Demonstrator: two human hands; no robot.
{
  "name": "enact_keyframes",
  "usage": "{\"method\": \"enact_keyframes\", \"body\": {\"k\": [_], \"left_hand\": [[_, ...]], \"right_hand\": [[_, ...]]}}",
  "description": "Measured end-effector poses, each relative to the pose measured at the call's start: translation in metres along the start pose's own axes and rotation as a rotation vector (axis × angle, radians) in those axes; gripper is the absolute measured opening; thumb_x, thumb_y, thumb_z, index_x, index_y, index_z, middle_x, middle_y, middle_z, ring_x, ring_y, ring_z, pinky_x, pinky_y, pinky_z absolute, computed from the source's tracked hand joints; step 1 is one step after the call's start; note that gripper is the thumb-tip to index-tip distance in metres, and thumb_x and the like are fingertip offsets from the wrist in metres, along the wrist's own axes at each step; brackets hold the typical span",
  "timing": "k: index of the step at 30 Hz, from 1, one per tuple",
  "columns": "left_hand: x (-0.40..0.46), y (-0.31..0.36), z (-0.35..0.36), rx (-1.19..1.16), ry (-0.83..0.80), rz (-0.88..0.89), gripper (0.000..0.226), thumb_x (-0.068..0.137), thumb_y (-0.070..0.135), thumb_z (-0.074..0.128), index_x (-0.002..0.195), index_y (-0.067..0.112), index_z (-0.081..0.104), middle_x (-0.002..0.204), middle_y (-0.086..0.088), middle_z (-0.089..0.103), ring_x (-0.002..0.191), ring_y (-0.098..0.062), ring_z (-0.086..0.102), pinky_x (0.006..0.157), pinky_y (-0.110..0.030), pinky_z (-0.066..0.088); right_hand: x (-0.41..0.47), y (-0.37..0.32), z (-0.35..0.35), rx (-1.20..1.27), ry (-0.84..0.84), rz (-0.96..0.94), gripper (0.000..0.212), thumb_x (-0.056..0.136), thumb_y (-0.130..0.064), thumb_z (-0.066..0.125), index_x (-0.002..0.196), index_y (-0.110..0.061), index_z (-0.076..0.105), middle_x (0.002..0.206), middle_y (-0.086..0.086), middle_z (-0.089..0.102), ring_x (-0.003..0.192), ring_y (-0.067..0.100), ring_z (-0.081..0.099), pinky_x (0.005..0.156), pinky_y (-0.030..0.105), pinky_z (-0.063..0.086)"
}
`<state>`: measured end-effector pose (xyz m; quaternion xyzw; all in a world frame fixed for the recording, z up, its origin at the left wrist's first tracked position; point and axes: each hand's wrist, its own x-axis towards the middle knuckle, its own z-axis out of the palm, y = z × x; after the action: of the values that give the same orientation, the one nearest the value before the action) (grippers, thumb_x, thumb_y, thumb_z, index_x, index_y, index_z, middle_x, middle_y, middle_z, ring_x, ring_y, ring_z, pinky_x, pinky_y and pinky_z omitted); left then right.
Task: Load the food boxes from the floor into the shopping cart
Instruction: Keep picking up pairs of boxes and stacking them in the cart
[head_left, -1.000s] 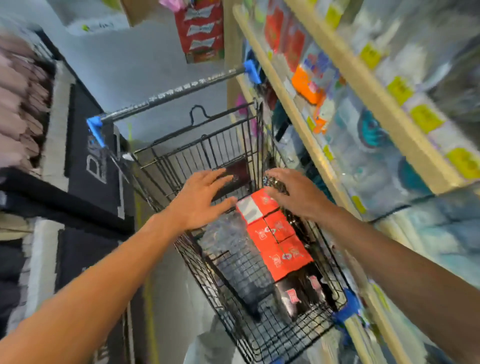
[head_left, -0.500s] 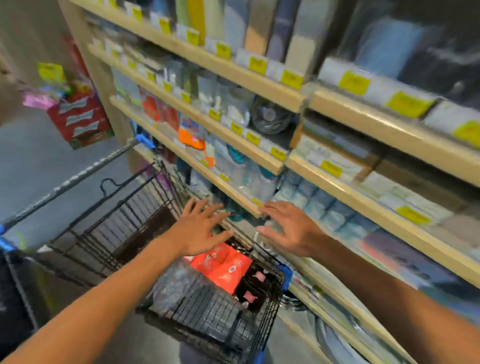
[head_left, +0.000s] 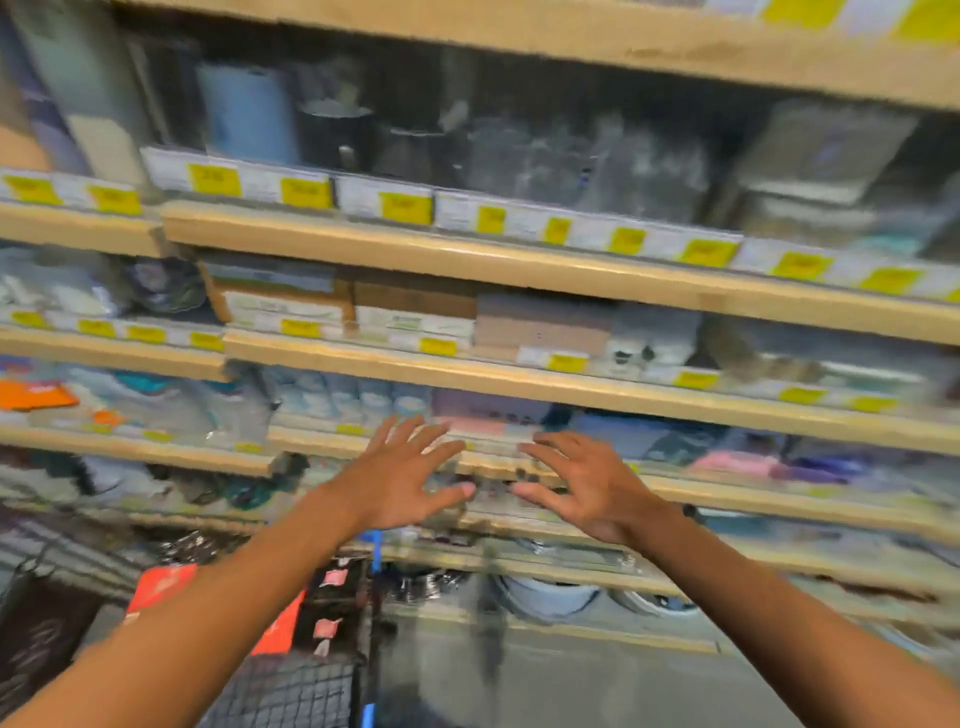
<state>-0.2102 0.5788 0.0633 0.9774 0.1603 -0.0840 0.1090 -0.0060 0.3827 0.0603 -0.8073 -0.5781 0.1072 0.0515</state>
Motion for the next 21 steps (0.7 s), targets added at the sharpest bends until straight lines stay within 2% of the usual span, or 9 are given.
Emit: {"method": "enact_keyframes", "body": {"k": [2,5,9,10,12,15,16,21], "left_hand": [[0.022,0.047,-0.001,0.026,0.01,0.086,0.126,0.056,0.097,-0.023,0.158,0.039,0.022,0.169,0.007,0.009,0.156,-0.024,0.003,0.125,-0.05,-0.003],[0.05,0.114,-0.001,0.081,-0.008,0.199,0.122,0.059,0.096,-0.022,0.158,0.04,0.019,0.169,0.008,0.009,0.156,-0.022,0.002,0.124,-0.051,-0.006],[0.082,0.195,0.004,0.108,-0.054,0.367,0.084,0.087,0.083,0.012,0.159,0.041,0.017,0.17,0.008,0.005,0.156,-0.021,-0.004,0.122,-0.051,-0.017],[0.088,0.214,0.004,0.117,-0.062,0.416,0.081,0.089,0.08,0.015,0.159,0.041,0.016,0.17,0.008,0.004,0.156,-0.021,-0.005,0.122,-0.05,-0.018],[0.099,0.25,0.006,0.135,-0.069,0.511,0.088,0.083,0.085,0.008,0.159,0.041,0.015,0.17,0.008,0.003,0.157,-0.022,-0.005,0.122,-0.048,-0.019],[0.113,0.295,0.009,0.146,-0.078,0.642,0.117,0.062,0.097,-0.016,0.16,0.041,0.015,0.17,0.009,0.003,0.157,-0.022,-0.004,0.123,-0.05,-0.016],[0.116,0.309,0.009,0.148,-0.094,0.685,0.122,0.058,0.098,-0.019,0.16,0.04,0.017,0.17,0.009,0.003,0.156,-0.021,-0.005,0.123,-0.051,-0.015],[0.129,0.37,0.018,0.099,-0.128,0.907,0.109,0.066,0.098,-0.006,0.157,0.044,0.019,0.169,0.01,0.006,0.155,-0.017,-0.003,0.123,-0.05,-0.012]], "right_hand": [[-0.037,0.035,-0.006,-0.011,0.021,0.063,0.091,0.083,-0.092,0.012,0.152,-0.039,0.039,0.159,-0.007,0.037,0.145,0.02,0.033,0.118,0.044,0.027],[-0.094,0.08,-0.016,-0.023,0.043,0.164,0.099,0.079,-0.094,0.006,0.153,-0.037,0.039,0.159,-0.004,0.038,0.145,0.024,0.033,0.118,0.046,0.028],[-0.177,0.122,-0.025,0.012,0.087,0.328,0.102,0.077,-0.095,0.004,0.153,-0.036,0.039,0.158,-0.005,0.039,0.146,0.022,0.032,0.119,0.046,0.026],[-0.199,0.13,-0.025,0.025,0.091,0.38,0.105,0.076,-0.096,0.003,0.153,-0.035,0.04,0.157,-0.005,0.04,0.145,0.021,0.033,0.119,0.045,0.026],[-0.241,0.146,-0.024,0.026,0.114,0.483,0.105,0.076,-0.096,0.004,0.152,-0.035,0.042,0.156,-0.005,0.042,0.144,0.02,0.035,0.119,0.042,0.028],[-0.3,0.162,-0.023,0.019,0.149,0.625,0.097,0.08,-0.094,0.009,0.15,-0.036,0.044,0.153,-0.004,0.047,0.141,0.02,0.04,0.117,0.042,0.031],[-0.319,0.162,-0.023,0.029,0.152,0.684,0.096,0.081,-0.094,0.011,0.15,-0.036,0.043,0.153,-0.004,0.046,0.141,0.02,0.039,0.117,0.042,0.03],[-0.395,0.139,-0.023,0.027,0.187,0.933,0.088,0.087,-0.089,0.018,0.153,-0.035,0.039,0.156,-0.005,0.042,0.143,0.019,0.036,0.12,0.039,0.026]]}}
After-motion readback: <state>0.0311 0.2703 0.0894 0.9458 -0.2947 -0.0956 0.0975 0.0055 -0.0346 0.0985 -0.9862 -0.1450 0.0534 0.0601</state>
